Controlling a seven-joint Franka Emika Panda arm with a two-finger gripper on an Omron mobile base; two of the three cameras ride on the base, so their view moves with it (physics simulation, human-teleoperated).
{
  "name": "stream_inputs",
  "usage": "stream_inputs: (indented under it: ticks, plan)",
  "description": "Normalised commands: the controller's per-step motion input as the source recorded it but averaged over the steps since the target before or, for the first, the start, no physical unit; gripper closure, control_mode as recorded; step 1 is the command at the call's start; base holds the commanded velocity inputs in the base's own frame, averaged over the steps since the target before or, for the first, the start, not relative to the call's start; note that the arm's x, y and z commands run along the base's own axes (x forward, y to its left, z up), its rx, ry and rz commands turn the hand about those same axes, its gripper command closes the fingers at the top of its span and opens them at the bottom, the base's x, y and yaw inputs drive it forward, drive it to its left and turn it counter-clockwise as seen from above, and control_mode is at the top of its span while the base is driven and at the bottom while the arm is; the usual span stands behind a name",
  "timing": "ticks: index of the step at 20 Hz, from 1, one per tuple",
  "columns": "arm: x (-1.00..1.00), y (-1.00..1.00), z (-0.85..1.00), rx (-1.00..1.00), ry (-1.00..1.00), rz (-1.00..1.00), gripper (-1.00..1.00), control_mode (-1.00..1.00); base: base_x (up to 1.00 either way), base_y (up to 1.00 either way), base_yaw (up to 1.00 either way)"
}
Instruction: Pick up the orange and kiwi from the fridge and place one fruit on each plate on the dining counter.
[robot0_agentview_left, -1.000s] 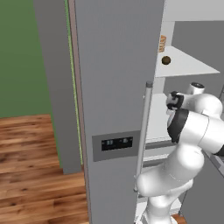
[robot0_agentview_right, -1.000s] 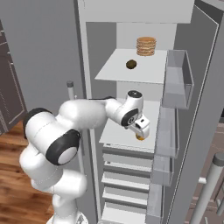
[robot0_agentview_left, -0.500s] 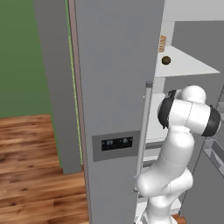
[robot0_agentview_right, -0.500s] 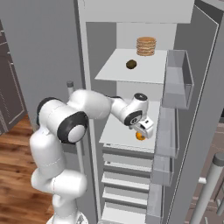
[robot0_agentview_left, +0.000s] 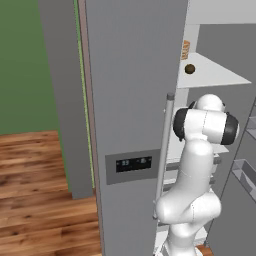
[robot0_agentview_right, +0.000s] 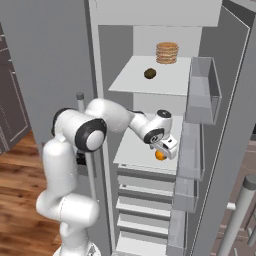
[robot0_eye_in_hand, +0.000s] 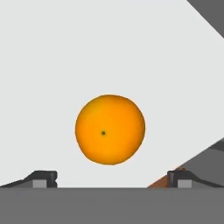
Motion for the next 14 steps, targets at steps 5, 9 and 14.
stream_inputs:
  ticks: [5,9,14]
  plan:
    - [0.25,0.00,-0.14,0.00,0.00,0.00,-1.00,-1.00,0.00,0.00,0.00]
    - [0.21,0.00,-0.14,0.00,0.00,0.00,-1.00,-1.00,0.00,0.00,0.00]
    - [0.02,0.00,-0.18,0.00,0.00,0.00,-1.00,-1.00,0.00,0.00,0.00]
